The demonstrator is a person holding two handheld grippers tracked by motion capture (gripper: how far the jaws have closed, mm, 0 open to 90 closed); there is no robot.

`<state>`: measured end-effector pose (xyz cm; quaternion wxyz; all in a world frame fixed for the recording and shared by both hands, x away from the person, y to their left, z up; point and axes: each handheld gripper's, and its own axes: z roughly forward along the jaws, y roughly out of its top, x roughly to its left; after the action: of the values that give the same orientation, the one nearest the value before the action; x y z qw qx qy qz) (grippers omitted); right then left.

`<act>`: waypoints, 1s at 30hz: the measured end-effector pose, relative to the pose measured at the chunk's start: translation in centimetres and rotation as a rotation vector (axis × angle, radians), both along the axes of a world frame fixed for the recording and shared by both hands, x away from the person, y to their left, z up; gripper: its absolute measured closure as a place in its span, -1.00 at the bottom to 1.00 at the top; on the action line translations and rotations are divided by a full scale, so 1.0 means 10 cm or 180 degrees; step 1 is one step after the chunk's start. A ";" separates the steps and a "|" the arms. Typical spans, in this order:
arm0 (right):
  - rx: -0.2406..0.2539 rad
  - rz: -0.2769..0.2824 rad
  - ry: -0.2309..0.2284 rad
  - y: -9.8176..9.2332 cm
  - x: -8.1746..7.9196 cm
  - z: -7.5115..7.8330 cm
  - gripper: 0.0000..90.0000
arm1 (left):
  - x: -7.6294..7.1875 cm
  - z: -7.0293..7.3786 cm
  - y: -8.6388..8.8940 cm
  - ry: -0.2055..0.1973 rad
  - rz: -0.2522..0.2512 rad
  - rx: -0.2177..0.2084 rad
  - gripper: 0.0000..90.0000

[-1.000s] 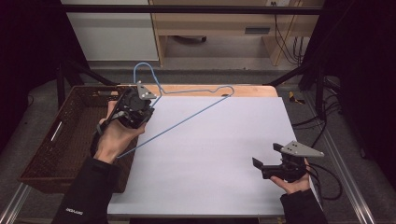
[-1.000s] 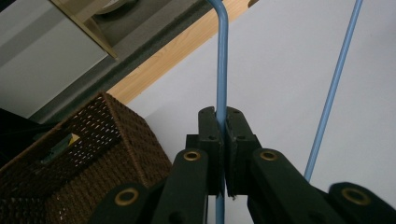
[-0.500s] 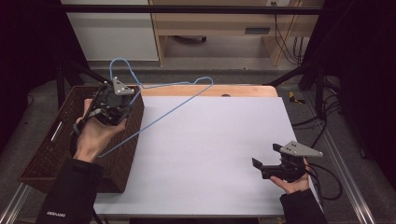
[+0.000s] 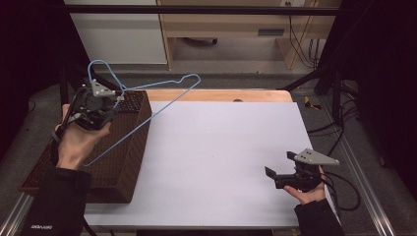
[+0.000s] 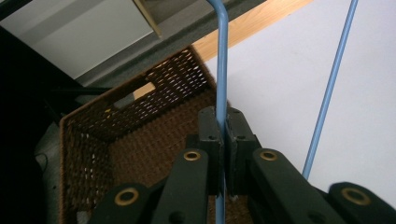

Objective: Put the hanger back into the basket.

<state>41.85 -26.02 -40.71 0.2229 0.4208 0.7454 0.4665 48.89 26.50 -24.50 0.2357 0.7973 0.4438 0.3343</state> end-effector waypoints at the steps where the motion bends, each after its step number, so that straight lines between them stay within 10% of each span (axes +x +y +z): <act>1: 0.0000 -0.0003 0.0001 0.00 0.00 0.00 -0.92 | 0.01 -0.01 0.04 0.0017 0.0022 -0.0002 0.94; 30: -0.0030 0.0004 0.0010 0.01 0.01 -0.01 -0.92 | -0.09 -0.30 1.10 0.0094 0.0717 0.0029 0.94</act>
<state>41.94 -25.90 -40.79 0.2233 0.4200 0.7482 0.4625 47.99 37.46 -27.47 0.1865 0.7483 0.5325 0.3490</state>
